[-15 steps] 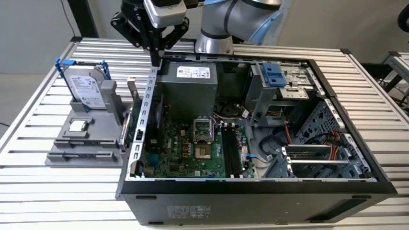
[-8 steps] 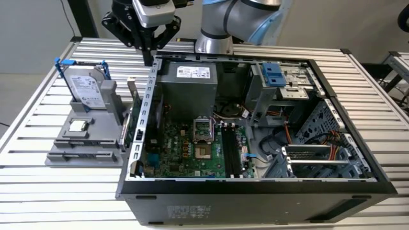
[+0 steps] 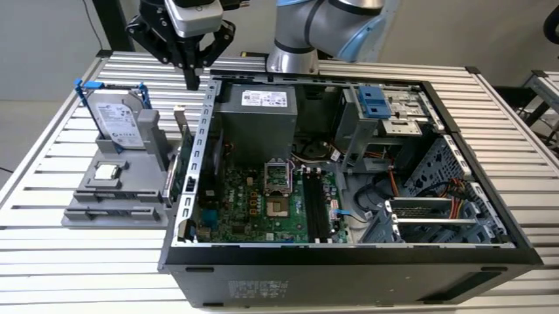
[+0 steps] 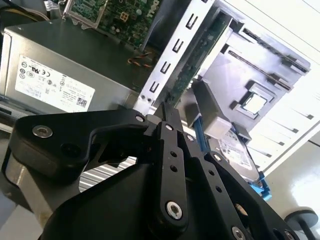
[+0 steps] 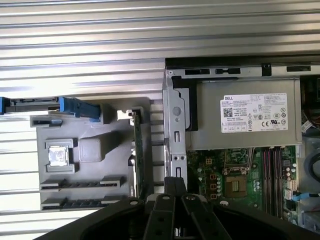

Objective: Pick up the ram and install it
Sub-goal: 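Reach for the ram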

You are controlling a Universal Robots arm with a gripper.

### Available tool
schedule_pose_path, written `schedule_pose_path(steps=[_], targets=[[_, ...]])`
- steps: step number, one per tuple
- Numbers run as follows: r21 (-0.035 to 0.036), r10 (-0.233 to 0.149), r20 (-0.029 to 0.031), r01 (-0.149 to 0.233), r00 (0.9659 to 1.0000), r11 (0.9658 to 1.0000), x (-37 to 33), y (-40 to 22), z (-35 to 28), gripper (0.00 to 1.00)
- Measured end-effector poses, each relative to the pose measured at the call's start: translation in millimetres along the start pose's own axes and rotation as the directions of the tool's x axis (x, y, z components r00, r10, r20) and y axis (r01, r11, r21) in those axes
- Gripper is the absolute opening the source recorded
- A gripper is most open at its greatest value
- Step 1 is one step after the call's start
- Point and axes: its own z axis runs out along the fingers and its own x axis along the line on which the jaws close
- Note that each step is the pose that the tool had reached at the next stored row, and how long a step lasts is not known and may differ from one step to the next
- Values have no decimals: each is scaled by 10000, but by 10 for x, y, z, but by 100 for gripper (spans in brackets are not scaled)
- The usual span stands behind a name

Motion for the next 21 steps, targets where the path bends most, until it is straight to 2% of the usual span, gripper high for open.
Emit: schedule_pose_path(steps=[21], targets=[[-1,0,0,0,10000,10000,366,-26,-8,0]])
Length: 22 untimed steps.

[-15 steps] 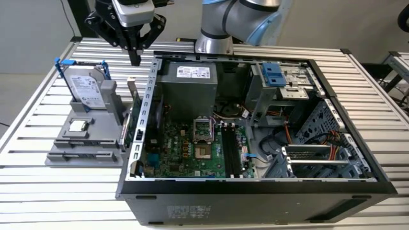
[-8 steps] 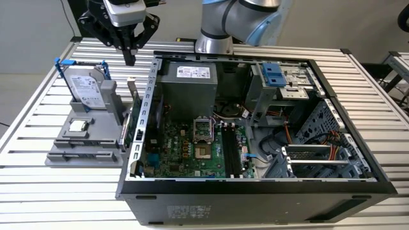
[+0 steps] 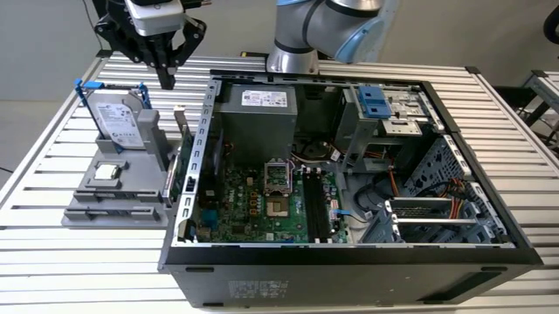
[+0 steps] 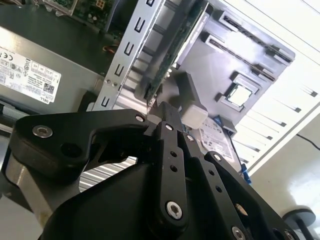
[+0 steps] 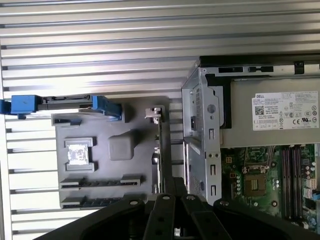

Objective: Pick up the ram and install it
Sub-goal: 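Reach for the ram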

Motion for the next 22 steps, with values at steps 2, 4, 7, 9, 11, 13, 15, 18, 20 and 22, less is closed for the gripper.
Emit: schedule_pose_path(steps=[2,4,7,9,11,13,15,18,20,22], targets=[[1,0,0,0,10000,10000,37,-3,-1,0],[0,0,0,0,10000,10000,75,-5,-2,0],[0,-1,0,1,10000,10000,132,-9,-3,0],[0,-1,0,1,10000,10000,172,-12,-4,0],[0,0,0,0,10000,10000,212,-15,-5,0],[0,0,0,0,10000,10000,253,-18,-6,0],[0,0,0,0,10000,10000,294,-21,-7,0],[0,-1,0,1,10000,10000,359,-25,-8,0],[0,0,0,0,10000,10000,402,-28,-9,0],[0,0,0,0,10000,10000,446,-31,-10,0]])
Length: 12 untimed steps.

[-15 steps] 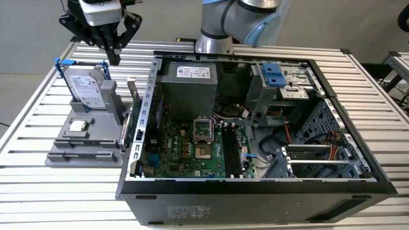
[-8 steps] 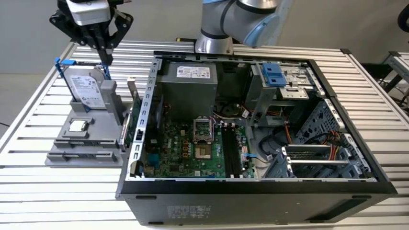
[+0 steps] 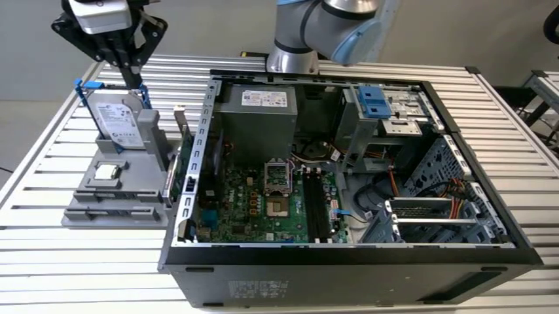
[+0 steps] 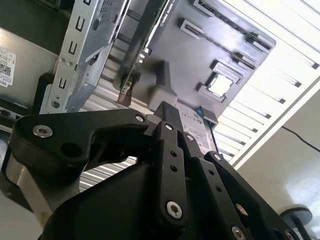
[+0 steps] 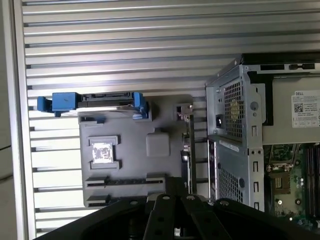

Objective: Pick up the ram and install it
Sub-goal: 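Reach for the ram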

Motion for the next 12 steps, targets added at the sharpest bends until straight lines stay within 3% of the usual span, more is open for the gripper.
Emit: schedule_pose_path(steps=[12], targets=[[0,0,-1,0,10000,10000,243,-17,-6,0]])
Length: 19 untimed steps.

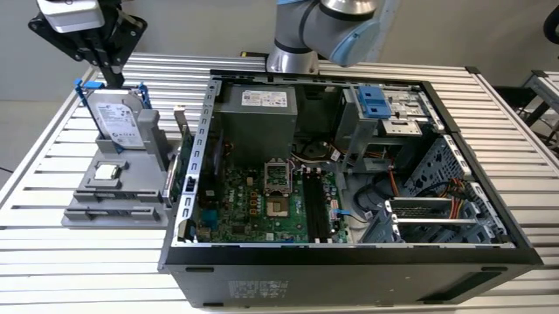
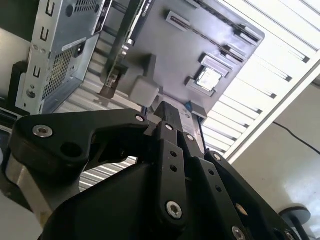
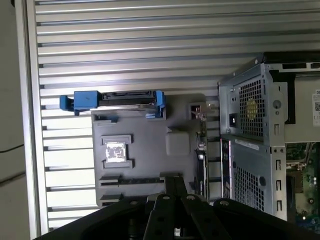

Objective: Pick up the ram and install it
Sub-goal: 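Reach for the ram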

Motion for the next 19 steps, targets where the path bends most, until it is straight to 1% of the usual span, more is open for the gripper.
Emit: schedule_pose_path(steps=[5,16,19], targets=[[0,0,0,0,10000,10000,92,-7,-2,0],[0,0,0,0,10000,10000,264,-18,-6,0],[0,0,0,0,10000,10000,320,-23,-7,0]])
